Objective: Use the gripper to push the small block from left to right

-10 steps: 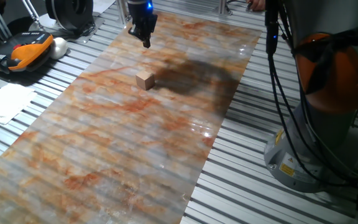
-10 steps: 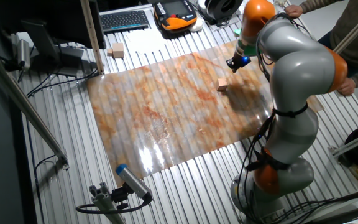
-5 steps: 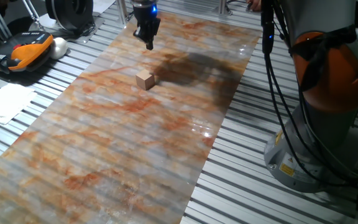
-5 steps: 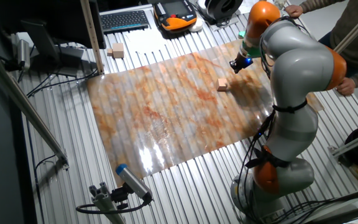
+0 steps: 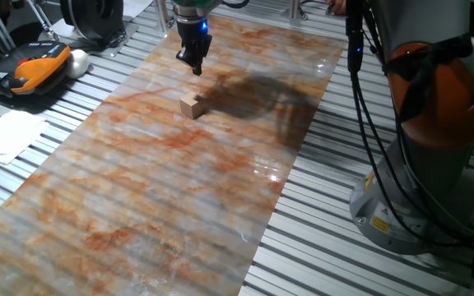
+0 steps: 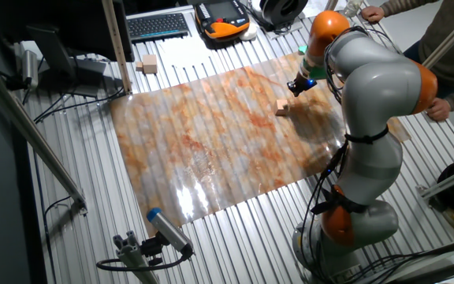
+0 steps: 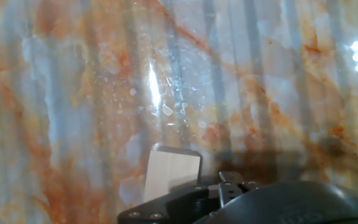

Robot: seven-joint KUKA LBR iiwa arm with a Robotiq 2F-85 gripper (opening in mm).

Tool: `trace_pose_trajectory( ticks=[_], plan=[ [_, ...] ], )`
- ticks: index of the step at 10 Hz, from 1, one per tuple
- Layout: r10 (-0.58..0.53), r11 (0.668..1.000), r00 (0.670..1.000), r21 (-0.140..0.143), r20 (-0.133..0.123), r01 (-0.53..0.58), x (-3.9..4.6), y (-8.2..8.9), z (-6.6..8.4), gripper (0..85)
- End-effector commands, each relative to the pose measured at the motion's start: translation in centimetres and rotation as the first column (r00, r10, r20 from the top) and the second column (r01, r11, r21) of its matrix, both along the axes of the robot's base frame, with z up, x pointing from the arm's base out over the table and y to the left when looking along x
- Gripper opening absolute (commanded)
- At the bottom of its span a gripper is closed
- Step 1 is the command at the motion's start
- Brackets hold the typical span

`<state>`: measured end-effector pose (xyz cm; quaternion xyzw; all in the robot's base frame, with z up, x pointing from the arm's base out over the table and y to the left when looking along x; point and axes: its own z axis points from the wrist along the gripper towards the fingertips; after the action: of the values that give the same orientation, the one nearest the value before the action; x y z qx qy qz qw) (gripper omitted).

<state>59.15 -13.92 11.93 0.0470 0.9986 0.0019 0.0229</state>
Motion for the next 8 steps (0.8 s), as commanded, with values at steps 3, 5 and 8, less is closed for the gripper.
trace_pose_trajectory(
  ticks=[3, 5, 8],
  plan=[
    [-0.004, 1.0, 1.0, 0.013, -0.002, 0.004, -0.05, -0.17, -0.44, 0.0],
    [-0.027, 1.0, 1.0, 0.013, -0.001, 0.027, -0.05, -0.17, -0.44, 0.0],
    [-0.031, 0.997, 0.998, 0.069, -0.061, 0.035, -0.05, -0.17, -0.44, 0.0]
  ],
)
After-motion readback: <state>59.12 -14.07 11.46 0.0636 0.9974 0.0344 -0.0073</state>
